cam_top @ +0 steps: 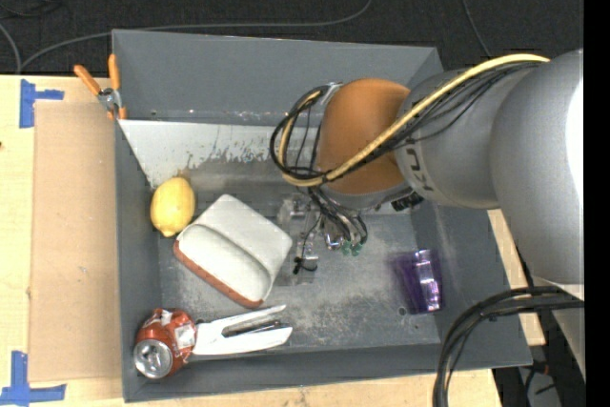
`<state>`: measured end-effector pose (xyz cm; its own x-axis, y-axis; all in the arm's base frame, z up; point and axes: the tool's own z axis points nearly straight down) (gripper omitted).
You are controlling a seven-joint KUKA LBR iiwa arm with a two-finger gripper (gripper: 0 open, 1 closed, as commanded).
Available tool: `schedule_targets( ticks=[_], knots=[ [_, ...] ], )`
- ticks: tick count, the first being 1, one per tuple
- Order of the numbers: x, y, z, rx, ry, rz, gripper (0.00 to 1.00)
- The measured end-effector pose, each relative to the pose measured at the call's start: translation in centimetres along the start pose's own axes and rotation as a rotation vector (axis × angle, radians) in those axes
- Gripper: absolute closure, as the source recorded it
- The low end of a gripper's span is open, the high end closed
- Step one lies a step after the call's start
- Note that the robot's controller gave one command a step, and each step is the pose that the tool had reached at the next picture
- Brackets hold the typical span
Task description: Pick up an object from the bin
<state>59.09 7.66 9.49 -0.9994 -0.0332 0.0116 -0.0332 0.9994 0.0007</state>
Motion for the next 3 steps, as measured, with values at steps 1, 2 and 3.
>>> schedule_targets(
  ticks=[1, 2, 3],
  knots=[
    [1.3, 2.8, 0.3, 0.000, -0.025, 0.036, 0.00],
    [-1.9, 2.0, 2.6, 0.002, -0.011, 0.029, 0.00],
    [0.0, 3.9, 2.6, 0.000, -0.020, 0.026, 0.00]
  ],
)
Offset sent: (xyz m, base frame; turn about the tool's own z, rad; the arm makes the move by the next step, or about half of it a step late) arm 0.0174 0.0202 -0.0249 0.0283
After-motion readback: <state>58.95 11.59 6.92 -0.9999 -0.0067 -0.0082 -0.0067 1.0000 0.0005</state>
